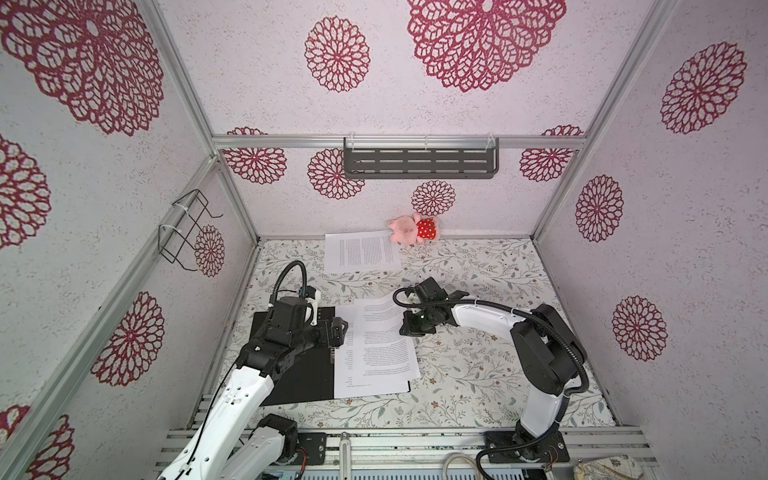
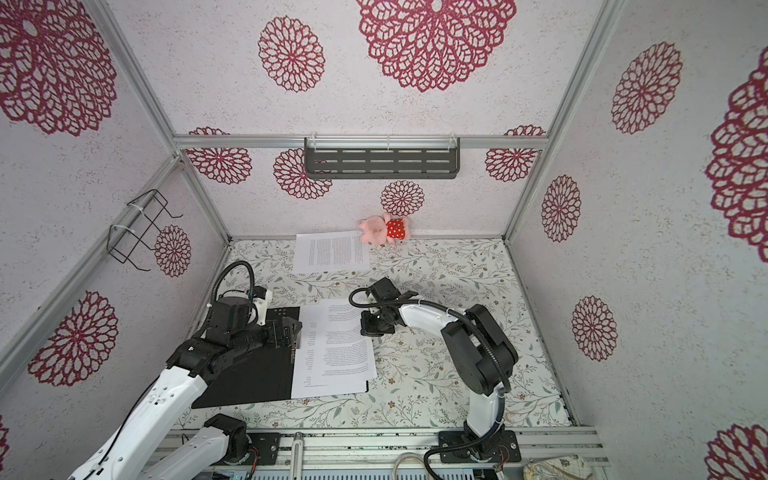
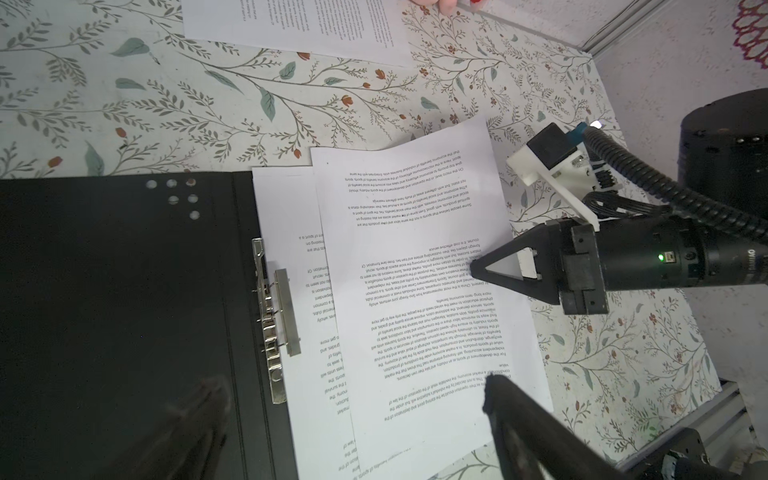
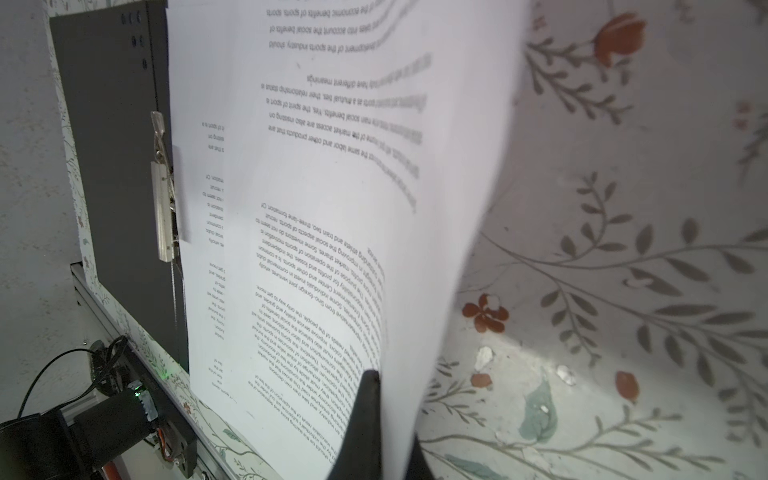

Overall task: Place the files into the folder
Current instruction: 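Hold the sheet edge against the clip with the right gripper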

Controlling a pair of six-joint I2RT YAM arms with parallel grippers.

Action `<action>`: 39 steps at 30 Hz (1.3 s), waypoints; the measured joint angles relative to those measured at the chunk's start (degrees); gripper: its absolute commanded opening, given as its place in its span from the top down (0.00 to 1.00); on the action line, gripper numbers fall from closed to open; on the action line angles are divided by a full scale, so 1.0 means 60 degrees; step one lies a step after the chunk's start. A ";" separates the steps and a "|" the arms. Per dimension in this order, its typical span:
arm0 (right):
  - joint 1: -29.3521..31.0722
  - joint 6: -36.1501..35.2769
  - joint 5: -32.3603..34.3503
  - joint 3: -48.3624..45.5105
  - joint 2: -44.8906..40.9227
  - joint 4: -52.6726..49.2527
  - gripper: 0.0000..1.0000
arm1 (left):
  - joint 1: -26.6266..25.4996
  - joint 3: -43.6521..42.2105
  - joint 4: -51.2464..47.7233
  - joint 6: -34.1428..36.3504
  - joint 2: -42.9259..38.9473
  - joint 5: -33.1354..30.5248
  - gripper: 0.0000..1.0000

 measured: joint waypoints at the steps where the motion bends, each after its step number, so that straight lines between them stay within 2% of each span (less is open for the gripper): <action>1: 0.0033 0.0015 -0.0011 0.0000 0.0000 0.0044 1.00 | 0.0000 0.0000 -0.0044 0.0000 -0.0018 -0.0011 0.01; 15: 0.0776 0.0678 -0.0117 -0.0069 0.0361 0.0743 1.00 | 0.0004 0.0000 -0.0215 -0.0004 -0.0040 -0.0015 0.01; 39: 0.1067 0.1424 -0.0229 -0.0291 0.0401 0.1483 1.00 | 0.0007 0.0000 -0.0211 -0.0004 0.0022 0.0011 0.01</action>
